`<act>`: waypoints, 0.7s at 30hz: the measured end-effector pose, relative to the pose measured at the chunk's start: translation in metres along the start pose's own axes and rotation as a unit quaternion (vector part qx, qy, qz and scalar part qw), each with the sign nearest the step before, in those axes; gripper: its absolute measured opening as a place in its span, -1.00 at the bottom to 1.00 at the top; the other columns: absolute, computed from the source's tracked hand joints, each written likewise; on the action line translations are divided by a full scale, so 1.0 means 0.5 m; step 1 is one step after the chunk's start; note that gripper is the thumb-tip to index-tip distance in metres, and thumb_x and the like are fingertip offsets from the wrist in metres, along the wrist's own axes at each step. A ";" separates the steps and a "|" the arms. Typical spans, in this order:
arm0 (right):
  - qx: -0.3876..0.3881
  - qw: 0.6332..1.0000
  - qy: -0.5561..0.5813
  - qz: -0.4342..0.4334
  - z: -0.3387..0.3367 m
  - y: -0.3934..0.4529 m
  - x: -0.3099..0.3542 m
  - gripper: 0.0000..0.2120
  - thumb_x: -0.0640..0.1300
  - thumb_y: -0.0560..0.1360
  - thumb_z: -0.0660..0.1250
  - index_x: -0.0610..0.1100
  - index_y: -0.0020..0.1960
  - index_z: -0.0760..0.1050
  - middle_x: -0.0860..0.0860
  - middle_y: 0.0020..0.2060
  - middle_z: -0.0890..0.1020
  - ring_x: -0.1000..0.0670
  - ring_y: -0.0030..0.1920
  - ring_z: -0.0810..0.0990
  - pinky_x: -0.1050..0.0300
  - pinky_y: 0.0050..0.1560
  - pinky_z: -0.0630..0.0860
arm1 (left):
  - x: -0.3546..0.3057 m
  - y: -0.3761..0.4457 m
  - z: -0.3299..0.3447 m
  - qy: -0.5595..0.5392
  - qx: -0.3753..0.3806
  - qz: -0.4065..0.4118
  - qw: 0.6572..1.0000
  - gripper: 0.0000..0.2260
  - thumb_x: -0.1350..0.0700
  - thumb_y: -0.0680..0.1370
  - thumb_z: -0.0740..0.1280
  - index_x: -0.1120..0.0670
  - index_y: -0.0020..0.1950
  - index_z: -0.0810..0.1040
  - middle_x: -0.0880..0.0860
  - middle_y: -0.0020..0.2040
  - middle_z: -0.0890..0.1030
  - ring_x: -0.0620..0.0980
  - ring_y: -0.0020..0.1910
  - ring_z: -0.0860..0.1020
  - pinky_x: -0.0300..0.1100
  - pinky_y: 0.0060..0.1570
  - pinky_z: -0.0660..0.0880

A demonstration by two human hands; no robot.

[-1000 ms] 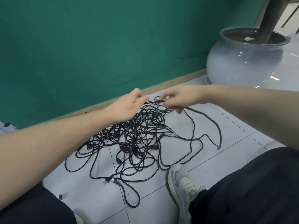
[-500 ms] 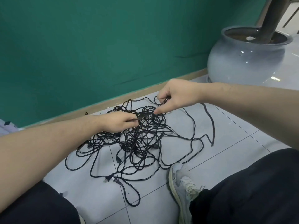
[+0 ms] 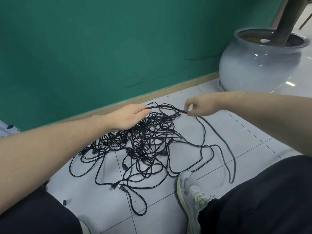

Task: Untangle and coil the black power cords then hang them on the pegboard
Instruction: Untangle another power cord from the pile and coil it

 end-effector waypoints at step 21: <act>-0.055 0.937 0.229 -0.260 -0.085 -0.083 0.200 -0.58 -0.12 0.55 0.44 -0.12 -0.37 0.31 0.06 -0.48 0.25 0.07 -0.43 0.17 0.26 -0.41 0.14 | 0.082 -0.011 0.103 0.088 0.143 -0.001 0.986 -0.91 -0.12 0.68 0.23 -0.16 0.10 0.48 -0.08 0.04 0.63 0.00 0.06 0.57 0.02 0.19 0.49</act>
Point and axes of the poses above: each hand's wrist, its own y-axis towards the middle knuckle, its own z-axis out of the palm, x = y × z, the point moved 8 cm from there along y, towards the middle knuckle
